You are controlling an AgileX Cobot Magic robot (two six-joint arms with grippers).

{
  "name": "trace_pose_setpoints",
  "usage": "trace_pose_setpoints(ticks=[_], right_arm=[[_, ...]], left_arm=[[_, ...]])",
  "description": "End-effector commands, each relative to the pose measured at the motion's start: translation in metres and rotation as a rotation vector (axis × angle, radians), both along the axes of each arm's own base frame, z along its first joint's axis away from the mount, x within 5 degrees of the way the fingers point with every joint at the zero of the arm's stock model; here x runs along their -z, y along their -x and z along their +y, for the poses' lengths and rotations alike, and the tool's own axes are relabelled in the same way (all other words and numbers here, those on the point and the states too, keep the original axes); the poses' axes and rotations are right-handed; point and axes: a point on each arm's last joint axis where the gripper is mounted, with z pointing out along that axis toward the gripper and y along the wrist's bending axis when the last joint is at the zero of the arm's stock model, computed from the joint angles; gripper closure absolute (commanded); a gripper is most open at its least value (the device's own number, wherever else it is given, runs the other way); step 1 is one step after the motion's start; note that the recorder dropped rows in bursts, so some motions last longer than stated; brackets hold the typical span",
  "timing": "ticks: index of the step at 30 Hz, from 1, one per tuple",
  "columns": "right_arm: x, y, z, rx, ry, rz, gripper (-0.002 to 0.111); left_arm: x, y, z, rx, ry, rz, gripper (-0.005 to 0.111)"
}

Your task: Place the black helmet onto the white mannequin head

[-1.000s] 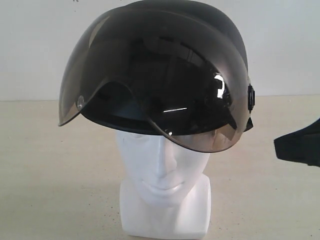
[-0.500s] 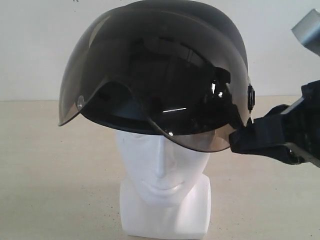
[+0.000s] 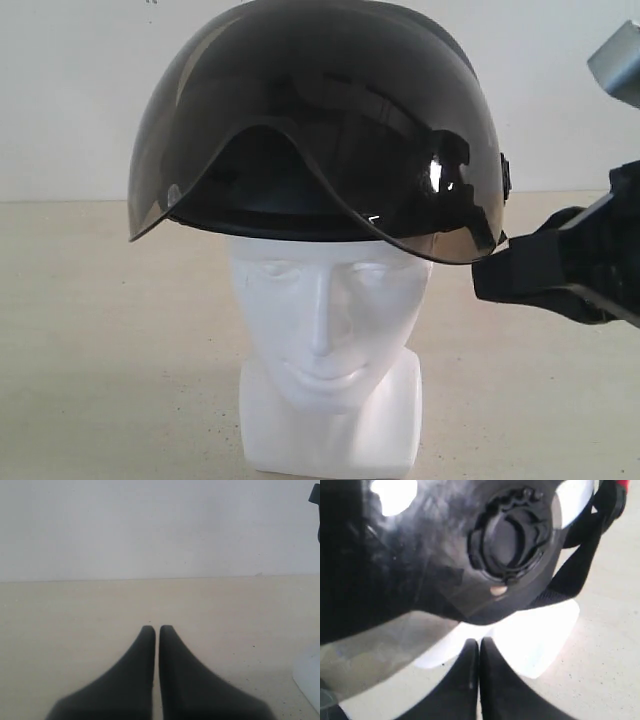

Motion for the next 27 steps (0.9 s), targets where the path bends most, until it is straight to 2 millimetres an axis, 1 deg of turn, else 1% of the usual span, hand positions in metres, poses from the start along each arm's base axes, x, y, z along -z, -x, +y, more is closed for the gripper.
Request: trace_pose_setpoints(ticks=[1,3,5,6,8,11,14,20,21,22,23,24,25,27], right_arm=[[0.007,0.006,-0.006,-0.014,0.094,0.057,0.108],[0.009,0.013,-0.015,0.004,0.192,0.07,0.108],[0.01,0.023,-0.025,0.037,0.247,0.06,0.108],[0.014,0.03,-0.031,0.068,0.268,0.06,0.108],[0.021,0.039,-0.036,0.076,0.284,0.071,0.108],[0.026,0.047,-0.039,0.091,0.269,0.065,0.108],[0.02,0.057,-0.043,0.114,0.233,0.033,0.108],[0.015,0.069,-0.047,0.136,0.196,0.023,0.108],[0.013,0.071,-0.048,0.144,0.185,0.017,0.108],[0.012,0.073,-0.049,0.158,0.168,0.01,0.108],[0.01,0.075,-0.05,0.159,0.161,-0.005,0.108],[0.007,0.078,-0.051,0.167,0.147,-0.011,0.108],[0.004,0.08,-0.052,0.173,0.141,-0.022,0.108],[-0.003,0.082,-0.053,0.184,0.124,-0.033,0.108]], left_arm=[[0.001,0.0,0.0,0.001,0.003,-0.005,0.102],[0.001,0.0,0.0,0.001,0.003,-0.005,0.102],[0.001,0.0,0.0,0.001,0.003,-0.005,0.102],[0.001,0.0,0.0,0.001,0.003,-0.005,0.102],[0.001,0.0,0.0,0.001,0.003,-0.005,0.102],[0.001,0.0,0.0,0.001,0.003,-0.005,0.102],[0.001,0.0,0.0,0.001,0.003,-0.005,0.102],[-0.001,0.0,0.0,0.002,0.024,-0.026,0.102],[-0.003,0.0,-0.001,0.004,0.066,-0.049,0.102],[-0.007,0.0,-0.001,0.006,0.173,-0.095,0.102],[-0.012,0.0,-0.001,0.007,0.243,-0.15,0.102],[-0.016,0.0,-0.001,0.007,0.26,-0.199,0.102],[-0.023,0.001,0.0,0.006,0.339,-0.279,0.102],[-0.035,0.004,0.004,0.009,0.549,-0.433,0.102]])
